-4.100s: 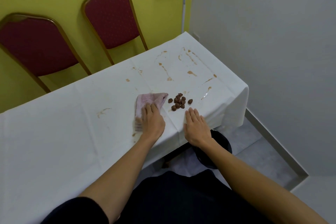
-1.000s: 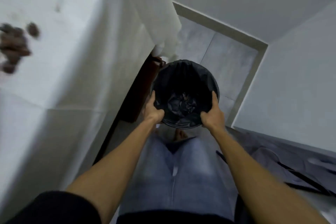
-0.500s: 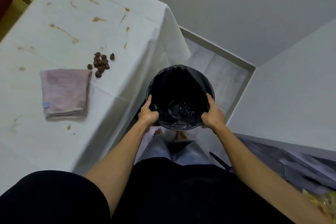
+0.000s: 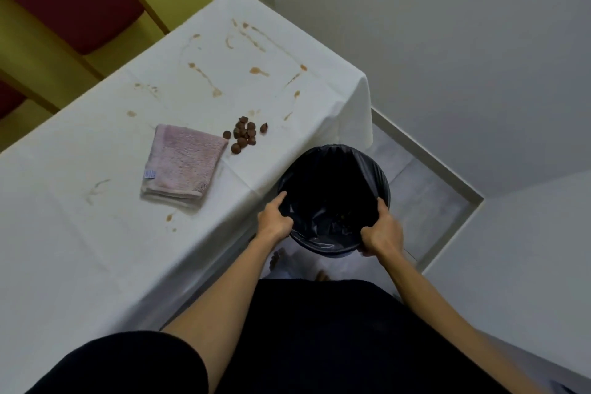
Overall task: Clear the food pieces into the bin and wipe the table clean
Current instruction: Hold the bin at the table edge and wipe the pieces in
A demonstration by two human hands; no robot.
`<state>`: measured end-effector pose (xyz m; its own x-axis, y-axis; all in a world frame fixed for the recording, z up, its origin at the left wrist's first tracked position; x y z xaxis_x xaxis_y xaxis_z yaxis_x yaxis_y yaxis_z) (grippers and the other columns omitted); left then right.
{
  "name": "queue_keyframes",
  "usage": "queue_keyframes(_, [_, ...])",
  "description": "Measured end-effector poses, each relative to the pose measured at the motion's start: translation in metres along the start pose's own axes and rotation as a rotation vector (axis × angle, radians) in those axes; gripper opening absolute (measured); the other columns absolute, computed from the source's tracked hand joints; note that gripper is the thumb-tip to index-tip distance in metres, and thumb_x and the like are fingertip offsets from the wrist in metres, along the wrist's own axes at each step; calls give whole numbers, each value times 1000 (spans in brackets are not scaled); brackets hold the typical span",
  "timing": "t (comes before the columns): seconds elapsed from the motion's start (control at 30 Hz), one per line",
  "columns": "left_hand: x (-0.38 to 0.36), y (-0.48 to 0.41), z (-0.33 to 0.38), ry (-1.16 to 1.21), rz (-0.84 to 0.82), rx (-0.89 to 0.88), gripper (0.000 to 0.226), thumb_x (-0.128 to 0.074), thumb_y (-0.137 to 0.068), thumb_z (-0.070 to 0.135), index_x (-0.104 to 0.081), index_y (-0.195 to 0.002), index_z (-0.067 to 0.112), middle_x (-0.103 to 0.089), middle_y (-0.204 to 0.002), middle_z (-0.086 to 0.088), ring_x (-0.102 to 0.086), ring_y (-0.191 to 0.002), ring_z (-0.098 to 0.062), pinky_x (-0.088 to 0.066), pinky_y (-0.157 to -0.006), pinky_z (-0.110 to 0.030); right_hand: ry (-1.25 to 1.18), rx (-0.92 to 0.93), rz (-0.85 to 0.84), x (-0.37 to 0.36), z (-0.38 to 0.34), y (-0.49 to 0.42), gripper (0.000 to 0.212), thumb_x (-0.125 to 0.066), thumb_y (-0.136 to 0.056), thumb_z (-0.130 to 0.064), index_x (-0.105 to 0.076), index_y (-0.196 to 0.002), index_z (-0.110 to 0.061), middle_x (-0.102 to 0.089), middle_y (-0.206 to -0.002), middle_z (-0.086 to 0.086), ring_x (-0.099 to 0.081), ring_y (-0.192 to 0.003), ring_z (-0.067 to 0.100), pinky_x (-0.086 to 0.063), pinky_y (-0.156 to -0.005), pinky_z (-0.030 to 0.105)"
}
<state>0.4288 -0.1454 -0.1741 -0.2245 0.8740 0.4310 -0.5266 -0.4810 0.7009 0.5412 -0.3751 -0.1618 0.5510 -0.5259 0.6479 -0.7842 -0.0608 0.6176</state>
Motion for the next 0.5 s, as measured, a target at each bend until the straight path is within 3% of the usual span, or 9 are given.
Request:
queue_keyframes(0.03, [1,1,1,-3,-3,-10,72,-49,-91,-2,-36,-154,30,-52,-148,-5,-58,-108,-14,-36,-90,-7,-21,-1,3,-1,1,3,95,-47,-77,9,-18,-157,-33,-62,-102,18,-69,-60,35,-59,-47,43])
queue_keyframes(0.13, [8,5,4,-15,0,-19,74,-47,-88,-5,-38,-153,30,-56,-143,-5,-54,-84,-7,-33,-78,2,-89,-21,20,-5,8,18,96,-47,-77,12,-21,-156,-35,-60,-91,9,-68,-58,31,-59,-47,41])
queue_keyframes(0.27, [14,9,6,-22,6,-57,79,-46,-84,-8,-38,-153,30,-65,-129,-5,-53,-63,-1,-36,-49,4,-115,-35,38,-9,16,32,94,-48,-80,11,-19,-157,-34,-61,-83,4,-69,-60,28,-61,-55,39])
queue_keyframes(0.33, [19,10,6,-35,20,-63,80,-47,-84,-8,-37,-154,30,-67,-120,-5,-52,-60,-1,-36,-48,3,-108,-21,43,-13,10,34,94,-49,-79,9,-18,-157,-34,-63,-81,7,-69,-60,27,-61,-58,41])
queue_keyframes(0.5, [29,14,7,-63,38,-93,79,-50,-84,-6,-39,-153,31,-58,-141,-7,-52,-68,2,-31,-51,8,-135,-24,45,-10,0,43,91,-49,-82,13,-19,-157,-29,-51,-71,-5,-69,-56,26,-61,-54,40])
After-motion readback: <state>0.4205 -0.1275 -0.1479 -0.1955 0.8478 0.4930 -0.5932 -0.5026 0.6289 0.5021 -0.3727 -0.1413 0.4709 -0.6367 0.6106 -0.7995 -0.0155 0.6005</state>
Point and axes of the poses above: each hand's wrist, its own y-axis away from the middle knuckle, its own x-axis out of the back of the hand, z = x × y, the point moved 7 cm from there along -y, towards the middle knuckle
